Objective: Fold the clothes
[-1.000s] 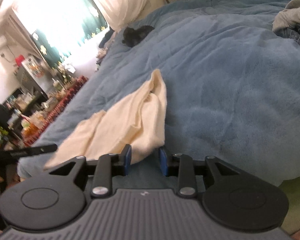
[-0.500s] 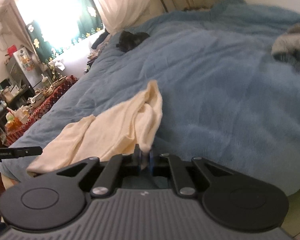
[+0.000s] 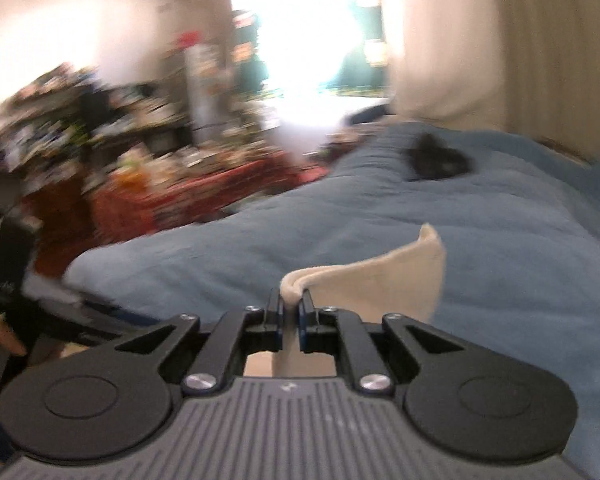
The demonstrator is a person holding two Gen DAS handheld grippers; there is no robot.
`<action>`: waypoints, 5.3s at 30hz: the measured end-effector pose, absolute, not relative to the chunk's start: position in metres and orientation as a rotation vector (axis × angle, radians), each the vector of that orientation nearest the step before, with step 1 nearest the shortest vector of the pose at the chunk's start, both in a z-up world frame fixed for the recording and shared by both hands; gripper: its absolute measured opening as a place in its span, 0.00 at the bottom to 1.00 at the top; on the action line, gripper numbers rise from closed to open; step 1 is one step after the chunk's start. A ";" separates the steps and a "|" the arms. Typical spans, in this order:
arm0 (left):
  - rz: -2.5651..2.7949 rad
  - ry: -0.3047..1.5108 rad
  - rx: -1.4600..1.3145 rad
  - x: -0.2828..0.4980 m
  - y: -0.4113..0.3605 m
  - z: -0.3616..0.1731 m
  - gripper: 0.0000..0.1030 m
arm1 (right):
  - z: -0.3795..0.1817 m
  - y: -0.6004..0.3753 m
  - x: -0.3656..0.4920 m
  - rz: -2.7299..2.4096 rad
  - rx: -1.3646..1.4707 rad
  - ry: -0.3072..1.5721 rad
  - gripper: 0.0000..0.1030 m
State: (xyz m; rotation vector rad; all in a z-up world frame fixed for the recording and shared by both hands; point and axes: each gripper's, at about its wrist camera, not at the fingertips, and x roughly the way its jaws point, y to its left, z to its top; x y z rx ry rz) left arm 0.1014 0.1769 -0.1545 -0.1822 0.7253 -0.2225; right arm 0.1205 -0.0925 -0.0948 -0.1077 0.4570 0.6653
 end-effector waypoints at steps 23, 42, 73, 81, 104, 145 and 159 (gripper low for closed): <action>-0.401 0.785 -0.411 0.136 0.189 -0.159 0.44 | -0.141 -0.052 0.101 0.789 -0.210 0.634 0.26; -0.454 0.912 -0.527 0.193 0.168 -0.168 0.06 | -0.169 -0.133 0.090 0.615 -0.181 0.734 0.08; -0.521 0.944 -0.169 0.235 0.108 -0.177 0.08 | -0.175 -0.092 0.218 0.676 -0.158 0.804 0.13; -0.521 0.939 -0.246 0.233 0.122 -0.178 0.03 | -0.179 -0.110 0.216 0.661 -0.076 0.820 0.12; -0.505 0.931 -0.168 0.263 0.110 -0.182 0.05 | -0.189 -0.063 0.260 0.681 -0.249 0.754 0.09; -0.546 0.904 -0.075 0.141 0.108 -0.180 0.04 | -0.187 -0.131 0.122 0.622 -0.137 0.802 0.08; -0.512 0.896 -0.003 0.115 0.097 -0.177 0.09 | -0.181 -0.121 0.103 0.638 -0.147 0.772 0.09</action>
